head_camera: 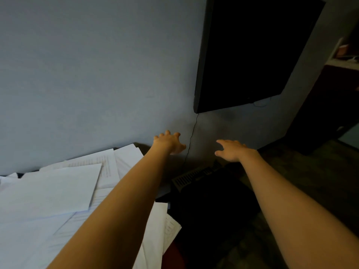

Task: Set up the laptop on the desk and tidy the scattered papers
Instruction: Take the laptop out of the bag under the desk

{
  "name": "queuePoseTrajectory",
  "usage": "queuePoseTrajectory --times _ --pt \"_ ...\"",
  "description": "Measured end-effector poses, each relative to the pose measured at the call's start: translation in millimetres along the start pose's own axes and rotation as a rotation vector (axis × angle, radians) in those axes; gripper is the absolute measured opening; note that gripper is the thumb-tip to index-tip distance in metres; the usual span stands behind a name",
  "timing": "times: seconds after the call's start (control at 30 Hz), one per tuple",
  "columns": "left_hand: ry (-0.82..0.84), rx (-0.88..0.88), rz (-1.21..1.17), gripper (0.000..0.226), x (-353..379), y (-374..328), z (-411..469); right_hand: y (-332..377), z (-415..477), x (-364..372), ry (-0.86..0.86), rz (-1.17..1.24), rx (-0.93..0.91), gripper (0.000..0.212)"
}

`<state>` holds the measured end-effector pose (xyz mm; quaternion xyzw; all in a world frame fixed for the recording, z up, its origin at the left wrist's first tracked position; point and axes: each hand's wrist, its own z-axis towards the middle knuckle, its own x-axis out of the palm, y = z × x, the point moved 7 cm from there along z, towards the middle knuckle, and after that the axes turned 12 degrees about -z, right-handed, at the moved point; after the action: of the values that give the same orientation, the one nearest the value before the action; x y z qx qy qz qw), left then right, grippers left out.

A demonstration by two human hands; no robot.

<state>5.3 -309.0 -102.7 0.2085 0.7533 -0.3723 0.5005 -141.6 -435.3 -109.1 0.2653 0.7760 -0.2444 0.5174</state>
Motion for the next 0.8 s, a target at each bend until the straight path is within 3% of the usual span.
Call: queuePoseTrajectory --times 0.4,0.8 --pt "0.189 -0.04 -0.037 0.061 74 -19 80 -50 90 64 0.189 -0.028 -0.078 0.057" --pt "0.281 -0.291 -0.174 0.059 163 -33 170 -103 217 137 0.411 -0.096 -0.275 0.056"
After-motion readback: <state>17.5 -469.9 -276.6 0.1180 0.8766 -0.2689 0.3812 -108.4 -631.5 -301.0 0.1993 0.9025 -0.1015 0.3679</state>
